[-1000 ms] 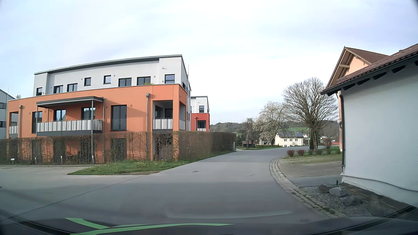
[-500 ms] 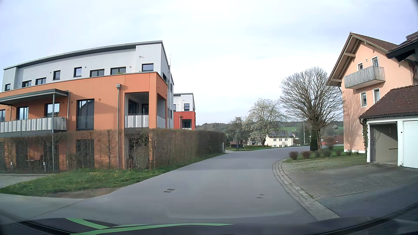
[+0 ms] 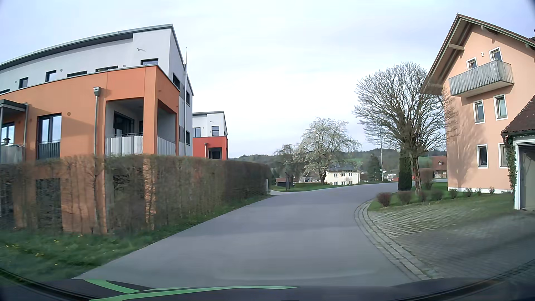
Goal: Follow the waypoints while adhering to traffic rules and regulations
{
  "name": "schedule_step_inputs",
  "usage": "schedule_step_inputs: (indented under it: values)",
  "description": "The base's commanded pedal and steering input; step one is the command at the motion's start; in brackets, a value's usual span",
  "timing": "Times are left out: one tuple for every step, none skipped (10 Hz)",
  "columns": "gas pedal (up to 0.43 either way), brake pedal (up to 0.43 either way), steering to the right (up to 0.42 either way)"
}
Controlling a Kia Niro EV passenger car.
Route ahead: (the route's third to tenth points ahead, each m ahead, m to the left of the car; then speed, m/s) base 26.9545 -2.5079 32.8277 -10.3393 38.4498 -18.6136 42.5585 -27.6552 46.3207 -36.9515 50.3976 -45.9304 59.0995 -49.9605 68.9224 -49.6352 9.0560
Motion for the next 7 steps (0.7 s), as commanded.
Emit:
schedule_step_inputs:
  values:
    - [0.000,0.000,0.065]
    - [0.000,0.000,0.066]
    - [0.000,0.000,0.068]
    - [0.000,0.000,0.069]
    - [0.000,0.000,0.070]
    - [0.000,0.000,0.072]
    - [0.000,0.000,0.075]
